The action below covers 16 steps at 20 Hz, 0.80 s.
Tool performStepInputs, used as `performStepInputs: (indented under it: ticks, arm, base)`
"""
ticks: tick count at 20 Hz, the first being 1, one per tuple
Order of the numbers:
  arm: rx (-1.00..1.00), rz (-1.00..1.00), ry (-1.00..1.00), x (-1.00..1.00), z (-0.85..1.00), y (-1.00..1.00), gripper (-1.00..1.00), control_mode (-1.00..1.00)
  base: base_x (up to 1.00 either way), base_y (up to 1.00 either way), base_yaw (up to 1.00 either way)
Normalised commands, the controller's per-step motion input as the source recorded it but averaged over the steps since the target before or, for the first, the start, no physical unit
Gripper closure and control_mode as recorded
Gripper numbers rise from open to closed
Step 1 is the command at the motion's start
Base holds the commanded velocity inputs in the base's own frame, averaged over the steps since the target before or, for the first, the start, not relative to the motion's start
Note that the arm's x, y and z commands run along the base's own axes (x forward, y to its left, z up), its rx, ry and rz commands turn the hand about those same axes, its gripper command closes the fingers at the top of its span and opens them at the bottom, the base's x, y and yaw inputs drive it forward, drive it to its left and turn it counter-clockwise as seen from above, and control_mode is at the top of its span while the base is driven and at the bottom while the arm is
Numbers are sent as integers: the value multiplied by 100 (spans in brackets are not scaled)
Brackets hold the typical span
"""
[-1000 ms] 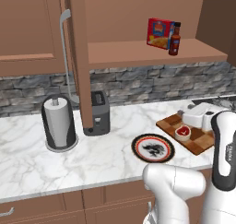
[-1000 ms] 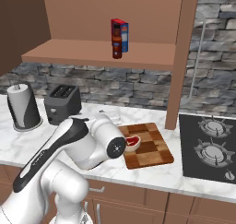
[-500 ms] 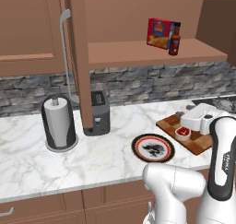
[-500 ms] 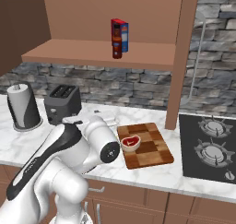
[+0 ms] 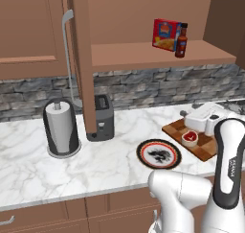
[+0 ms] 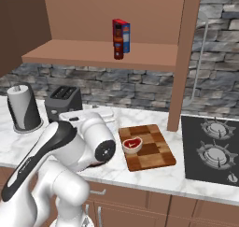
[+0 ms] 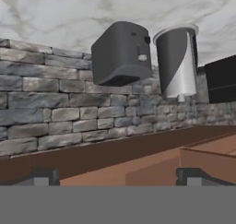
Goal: Pick the steak from the plate and place it on the cutting board. Then pick the condiment bottle from the cabinet and place it next to the cutting board.
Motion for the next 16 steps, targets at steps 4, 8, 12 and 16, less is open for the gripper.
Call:
performStepInputs:
  ticks: [4,8,12,16]
  arm:
    - [0,0,0,0,32,5,-100,-100]
    - [0,0,0,0,28,6,-100,-100]
    - [0,0,0,0,26,5,-100,-100]
    - [0,0,0,0,26,3,-100,-100]
  base:
    - [0,0,0]
    - [0,0,0]
    - [0,0,0]
    - [0,0,0]
